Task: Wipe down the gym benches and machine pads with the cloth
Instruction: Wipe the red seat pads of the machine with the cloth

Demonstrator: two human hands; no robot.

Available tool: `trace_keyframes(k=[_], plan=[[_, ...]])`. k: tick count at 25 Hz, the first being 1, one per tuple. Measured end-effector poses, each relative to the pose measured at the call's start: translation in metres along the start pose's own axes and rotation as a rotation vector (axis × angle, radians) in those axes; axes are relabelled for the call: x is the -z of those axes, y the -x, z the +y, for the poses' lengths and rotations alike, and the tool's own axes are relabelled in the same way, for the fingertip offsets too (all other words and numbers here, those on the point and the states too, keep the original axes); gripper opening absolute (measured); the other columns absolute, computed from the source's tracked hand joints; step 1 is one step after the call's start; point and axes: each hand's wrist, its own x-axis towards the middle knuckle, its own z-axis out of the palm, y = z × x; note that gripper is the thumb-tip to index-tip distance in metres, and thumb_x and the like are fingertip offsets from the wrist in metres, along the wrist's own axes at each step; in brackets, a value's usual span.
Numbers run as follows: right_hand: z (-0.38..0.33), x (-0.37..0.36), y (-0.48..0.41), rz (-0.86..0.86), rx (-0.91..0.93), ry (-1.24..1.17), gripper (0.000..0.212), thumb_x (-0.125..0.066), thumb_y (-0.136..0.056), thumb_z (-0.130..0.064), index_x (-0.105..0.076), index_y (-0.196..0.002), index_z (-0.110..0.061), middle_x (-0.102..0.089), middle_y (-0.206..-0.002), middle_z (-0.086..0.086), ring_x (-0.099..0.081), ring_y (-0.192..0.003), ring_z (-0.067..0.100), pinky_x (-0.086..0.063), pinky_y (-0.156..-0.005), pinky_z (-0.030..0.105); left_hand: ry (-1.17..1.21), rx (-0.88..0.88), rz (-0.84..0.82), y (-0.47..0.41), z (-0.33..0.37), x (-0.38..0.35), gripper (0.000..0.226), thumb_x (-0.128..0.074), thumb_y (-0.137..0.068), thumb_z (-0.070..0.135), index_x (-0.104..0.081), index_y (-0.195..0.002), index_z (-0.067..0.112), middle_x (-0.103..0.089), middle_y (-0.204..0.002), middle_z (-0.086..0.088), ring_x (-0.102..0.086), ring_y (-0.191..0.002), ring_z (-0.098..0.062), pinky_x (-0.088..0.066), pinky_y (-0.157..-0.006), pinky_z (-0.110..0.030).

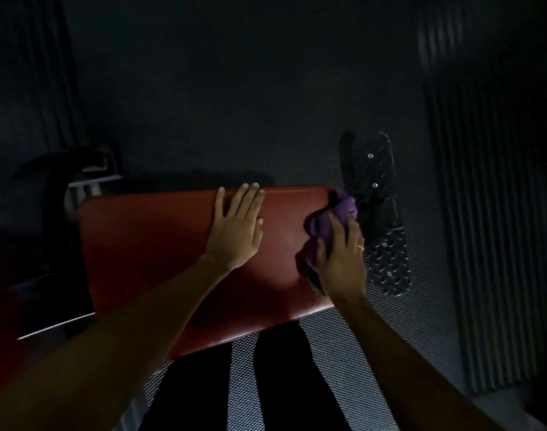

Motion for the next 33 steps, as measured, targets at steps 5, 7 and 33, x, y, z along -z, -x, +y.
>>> trace_keyframes(k=[5,7,33], plan=[[-0.025,0.006,-0.049,0.001,-0.318,-0.209,0.068,-0.050,-0.100,-0.051,-0.027,-0.158,-0.023,-0.024,-0.163,0.008,-0.033,-0.145,0.036,-0.040,-0.108,0.052,0.020,-0.126,0.002,0.003,0.036,-0.014,0.059,-0.045,-0.101,0.027,-0.033,-0.156,0.009,-0.026,-0.165,-0.006,-0.020,-0.153,-0.022,-0.015,-0.122,-0.059],[-0.017,0.003,-0.016,-0.042,-0.230,-0.137,0.080,-0.054,-0.096,-0.058,-0.019,-0.160,-0.027,-0.014,-0.168,0.007,-0.022,-0.151,0.033,-0.044,-0.106,0.053,0.027,-0.182,-0.019,0.011,0.047,-0.018,0.060,-0.048,-0.101,0.028,-0.033,-0.156,0.010,-0.027,-0.165,-0.005,-0.020,-0.153,-0.022,-0.014,-0.121,-0.060],[-0.007,-0.039,0.057,0.189,-0.582,-0.186,0.065,-0.042,-0.100,-0.054,-0.037,-0.155,-0.019,-0.031,-0.162,0.013,-0.023,-0.151,0.037,-0.028,-0.121,0.054,-0.121,-0.468,-0.115,0.027,0.050,-0.026,0.056,-0.038,-0.104,0.028,-0.031,-0.156,0.008,-0.026,-0.165,-0.007,-0.017,-0.154,-0.022,-0.011,-0.123,-0.058]])
